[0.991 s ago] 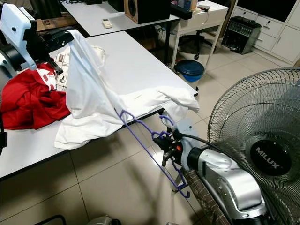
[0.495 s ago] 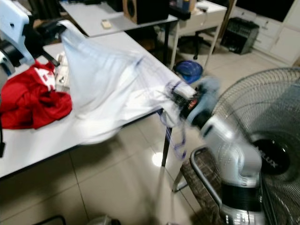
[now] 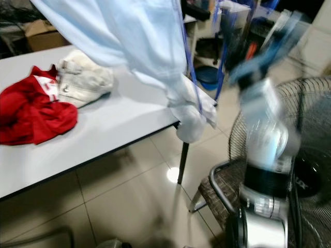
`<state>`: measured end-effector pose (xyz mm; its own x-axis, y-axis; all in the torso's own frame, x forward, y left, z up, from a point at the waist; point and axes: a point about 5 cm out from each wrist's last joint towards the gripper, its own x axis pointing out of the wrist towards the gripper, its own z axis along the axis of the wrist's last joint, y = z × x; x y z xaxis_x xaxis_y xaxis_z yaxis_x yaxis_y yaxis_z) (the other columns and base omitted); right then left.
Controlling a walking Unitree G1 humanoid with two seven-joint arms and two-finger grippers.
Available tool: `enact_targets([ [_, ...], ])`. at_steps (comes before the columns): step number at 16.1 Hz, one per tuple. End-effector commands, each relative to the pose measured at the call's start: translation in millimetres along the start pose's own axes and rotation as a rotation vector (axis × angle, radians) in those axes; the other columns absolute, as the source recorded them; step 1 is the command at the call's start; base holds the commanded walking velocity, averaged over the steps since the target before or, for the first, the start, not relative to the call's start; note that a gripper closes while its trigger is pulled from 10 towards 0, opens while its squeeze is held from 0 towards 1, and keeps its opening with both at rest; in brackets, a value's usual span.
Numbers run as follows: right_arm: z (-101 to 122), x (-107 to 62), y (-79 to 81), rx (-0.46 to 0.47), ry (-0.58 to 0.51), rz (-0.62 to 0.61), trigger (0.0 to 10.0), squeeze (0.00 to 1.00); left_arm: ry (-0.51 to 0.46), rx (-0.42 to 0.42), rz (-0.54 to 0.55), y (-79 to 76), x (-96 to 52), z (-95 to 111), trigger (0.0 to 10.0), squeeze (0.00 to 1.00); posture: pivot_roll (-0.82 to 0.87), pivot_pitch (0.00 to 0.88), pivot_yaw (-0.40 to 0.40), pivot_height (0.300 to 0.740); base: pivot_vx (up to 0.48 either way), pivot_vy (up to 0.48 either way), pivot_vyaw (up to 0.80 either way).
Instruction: Hang hanger
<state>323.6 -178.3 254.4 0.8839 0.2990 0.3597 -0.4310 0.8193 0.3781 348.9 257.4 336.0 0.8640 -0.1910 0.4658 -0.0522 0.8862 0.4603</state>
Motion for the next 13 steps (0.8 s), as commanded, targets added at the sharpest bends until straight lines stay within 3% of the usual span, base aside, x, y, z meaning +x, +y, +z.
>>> enact_targets([
  [1, -19.4, -6.5, -1.6, -0.029, 0.109, -0.023, 10.0, 0.0, 0.084, 0.002, -0.129, -29.4, -6.2, -17.4, 0.0, 0.0, -0.11, 0.0, 0.002, 0.74, 0.0, 0.0, 0.0],
  [2, -37.9, -16.7, -7.8, -0.042, 0.199, -0.086, 10.0, 0.0, 0.163, -0.007, -0.208, -52.6, -17.9, -35.7, 0.0, 0.0, -0.11, 0.0, 0.002, 0.74, 0.0, 0.0, 0.0],
  [4, -65.6, -43.0, -16.3, -0.061, 0.324, -0.169, 10.0, 0.0, 0.261, -0.04, -0.26, -81.9, -40.2, -58.9, 0.0, 0.0, -0.11, 0.005, 0.003, 0.74, 0.0, 0.0, 0.0],
  [7, -71.6, -55.6, -8.6, -0.018, 0.346, -0.139, 10.0, 0.0, 0.245, -0.057, -0.234, -81.8, -41.3, -54.7, 0.0, 0.0, -0.11, 0.013, 0.004, 0.74, 0.0, 0.0, 0.0],
  [10, -82.5, -68.2, 8.1, 0.0, 0.447, 0.007, 10.0, 0.0, 0.192, -0.051, -0.195, -78.1, -38.1, -46.2, 0.0, 0.0, -0.11, 0.013, 0.009, 0.74, 0.0, 0.0, 0.0],
  [13, -94.0, -80.2, 19.5, -0.001, 0.56, 0.109, 10.0, 0.0, 0.19, -0.041, -0.285, -84.5, -42.3, -47.3, 0.0, 0.0, -0.11, 0.015, 0.012, 0.74, 0.0, 0.0, 0.0],
])
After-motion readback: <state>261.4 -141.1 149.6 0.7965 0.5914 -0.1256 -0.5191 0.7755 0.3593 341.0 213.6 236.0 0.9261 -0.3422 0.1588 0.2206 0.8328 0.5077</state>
